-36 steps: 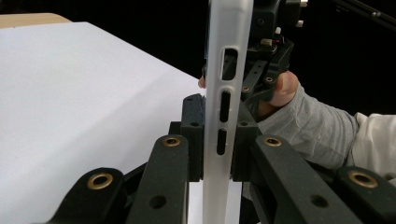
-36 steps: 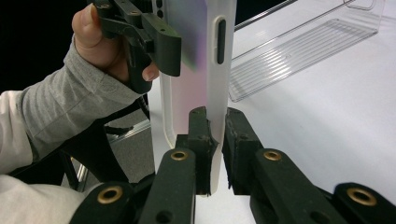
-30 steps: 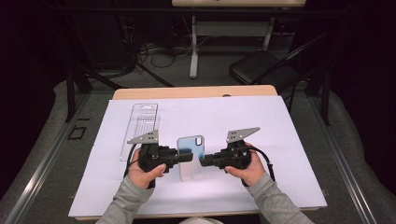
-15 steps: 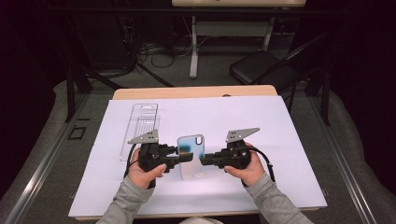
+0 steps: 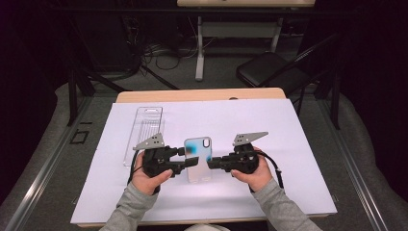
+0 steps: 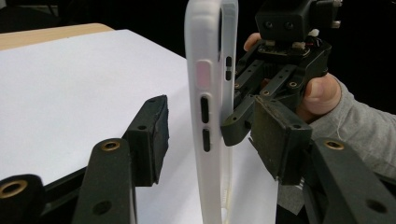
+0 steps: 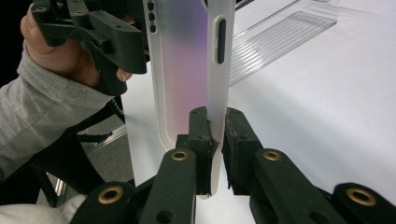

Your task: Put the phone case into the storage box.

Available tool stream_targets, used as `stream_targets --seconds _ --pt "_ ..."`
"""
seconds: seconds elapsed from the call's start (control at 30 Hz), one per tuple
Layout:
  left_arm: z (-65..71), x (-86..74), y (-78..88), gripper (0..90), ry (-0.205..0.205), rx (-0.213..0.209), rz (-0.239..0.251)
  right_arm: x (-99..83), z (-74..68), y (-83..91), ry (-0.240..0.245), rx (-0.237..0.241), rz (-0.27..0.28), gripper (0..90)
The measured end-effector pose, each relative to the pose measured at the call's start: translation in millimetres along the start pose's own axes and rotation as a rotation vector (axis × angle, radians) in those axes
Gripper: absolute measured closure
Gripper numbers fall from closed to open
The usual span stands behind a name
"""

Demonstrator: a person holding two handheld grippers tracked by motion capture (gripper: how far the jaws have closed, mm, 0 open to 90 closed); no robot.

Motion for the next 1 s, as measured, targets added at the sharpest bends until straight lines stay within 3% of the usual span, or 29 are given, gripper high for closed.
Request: stream_targets --seconds 0.13,0.77,1.0 --pt "0.2 0.9 1.6 45.2 -0.004 0.024 -0.005 0.2 -0.2 0.8 -0.004 -0.017 0.011 83.1" --pt "3.5 5.7 10.1 43.8 -0.062 0.239 -0.006 -4.2 -4.0 -1.6 0.011 -0.173 0.106 83.1" --pt "6.2 6.0 9.8 44.2 -0.065 0.271 -0.009 -7.4 -4.6 -5.9 0.003 -0.204 0.109 83.1"
Point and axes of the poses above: each handheld gripper's, and its own axes: y roughly backward along the jaws, x roughly out of its top, z roughly to its right, the point moved 1 cm from there along -y, roughly forward along the jaws, and after that the axes turned 12 degrees about -y, right-handed, at the moved point
